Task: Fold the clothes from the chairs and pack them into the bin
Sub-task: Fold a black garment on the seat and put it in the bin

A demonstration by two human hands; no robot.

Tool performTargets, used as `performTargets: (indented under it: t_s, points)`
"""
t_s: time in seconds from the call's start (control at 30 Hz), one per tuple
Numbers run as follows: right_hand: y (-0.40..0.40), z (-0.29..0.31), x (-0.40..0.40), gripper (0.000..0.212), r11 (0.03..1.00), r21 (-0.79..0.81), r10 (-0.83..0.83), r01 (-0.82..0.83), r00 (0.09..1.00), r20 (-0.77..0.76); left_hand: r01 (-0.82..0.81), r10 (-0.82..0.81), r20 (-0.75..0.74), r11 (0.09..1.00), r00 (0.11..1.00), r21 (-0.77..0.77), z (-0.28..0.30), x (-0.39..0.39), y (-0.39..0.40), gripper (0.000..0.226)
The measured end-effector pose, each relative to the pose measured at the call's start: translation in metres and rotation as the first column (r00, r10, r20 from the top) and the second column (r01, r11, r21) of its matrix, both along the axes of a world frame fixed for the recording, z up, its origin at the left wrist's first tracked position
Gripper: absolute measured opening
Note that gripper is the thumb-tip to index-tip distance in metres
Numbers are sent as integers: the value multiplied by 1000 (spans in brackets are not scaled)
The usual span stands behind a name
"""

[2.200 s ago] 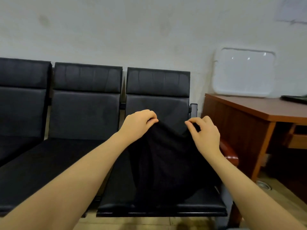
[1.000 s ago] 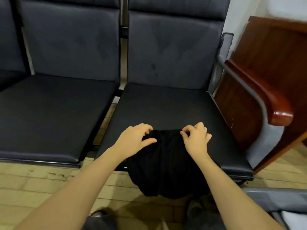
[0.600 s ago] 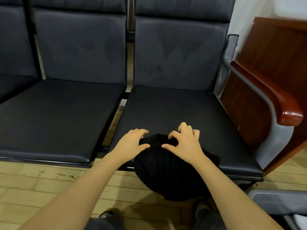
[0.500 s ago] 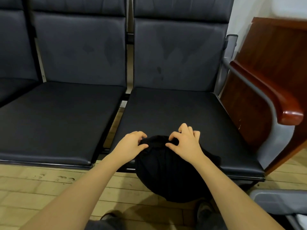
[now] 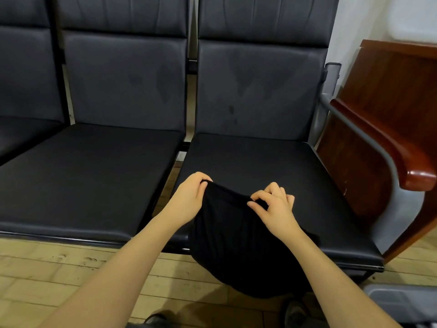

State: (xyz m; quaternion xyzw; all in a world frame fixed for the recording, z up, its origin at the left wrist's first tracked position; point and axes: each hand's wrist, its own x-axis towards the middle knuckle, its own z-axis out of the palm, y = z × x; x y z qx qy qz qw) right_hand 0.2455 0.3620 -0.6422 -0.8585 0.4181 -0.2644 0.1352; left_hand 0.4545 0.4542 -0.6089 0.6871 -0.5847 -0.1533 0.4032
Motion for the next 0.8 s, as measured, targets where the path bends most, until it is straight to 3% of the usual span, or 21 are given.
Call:
performTargets:
  t_s: [0.2,0.27,0.43,0.73,0.8]
  points:
    - [0,5,-4,6,998,55,-13,10,998,55,20,-12,94,996,995,-86,-1,-1,1,14]
    - [1,7,-8,3,996,88,5,-12,996,85,-39,46,38,988,998,-151,1,-2,0,12]
    - [3,17,-25,33,958,278,37,-64,994,104,-124,64,-309,976,949,-180,10,-11,-6,14]
    - [10,33,-61,26,969,244,-116,18,912,394,-52,-1,-341,988,940,-145,6,-79,-27,18]
    - [11,36,-67,27,969,246,-129,16,884,450,40,-73,-291,992,954,-119,8,-97,-32,15]
